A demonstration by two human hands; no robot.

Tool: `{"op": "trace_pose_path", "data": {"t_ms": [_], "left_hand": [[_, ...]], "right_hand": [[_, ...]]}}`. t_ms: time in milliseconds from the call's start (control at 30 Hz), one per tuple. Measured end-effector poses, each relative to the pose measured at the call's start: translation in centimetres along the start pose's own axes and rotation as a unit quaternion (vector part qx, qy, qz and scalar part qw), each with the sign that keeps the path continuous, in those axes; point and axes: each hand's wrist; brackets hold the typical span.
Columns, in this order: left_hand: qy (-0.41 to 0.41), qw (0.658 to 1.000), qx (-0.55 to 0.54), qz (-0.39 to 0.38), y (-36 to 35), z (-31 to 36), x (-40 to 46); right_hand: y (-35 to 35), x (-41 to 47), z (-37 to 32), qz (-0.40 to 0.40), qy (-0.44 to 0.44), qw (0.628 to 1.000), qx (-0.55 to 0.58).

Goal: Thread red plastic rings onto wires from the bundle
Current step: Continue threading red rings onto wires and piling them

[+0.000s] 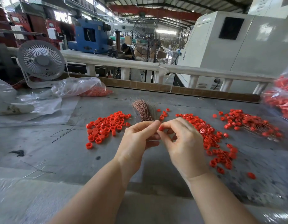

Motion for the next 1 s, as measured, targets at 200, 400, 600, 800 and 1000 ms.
{"op": "trace_pose_path", "data": {"t_ms": [200,400,600,800,1000], "left_hand": [[0.018,1.000,-0.025,-0.002,0.31,-0.11,0.14],[0.021,0.999,-0.040,-0.019,0.52,-0.07,0.30],[0.004,1.000,-0.022,-0.011,0.55,-0.10,0.24],[0.013,0.999,-0.029,-0.022,0.58,-0.02,0.29],[0.015,0.999,-0.023,-0.019,0.67,-0.03,0.13]], "right_hand": [[-0.09,-0.23,-0.60,0.021,-0.004,0.999,0.036],[-0.06,-0.22,-0.41,0.025,0.006,0.999,0.021],[-0.34,-0.11,-0.04,0.014,-0.004,0.999,0.033],[-0.71,0.08,0.29,0.027,-0.077,0.991,0.109],[-0.49,0.01,-0.08,0.026,-0.045,0.996,0.069]]}}
Point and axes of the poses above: each hand's wrist, its own x-axis towards the middle knuckle, its own y-axis out of the back of the hand, z = x × y, and after that the axes turned 6 degrees about -y, right-handed
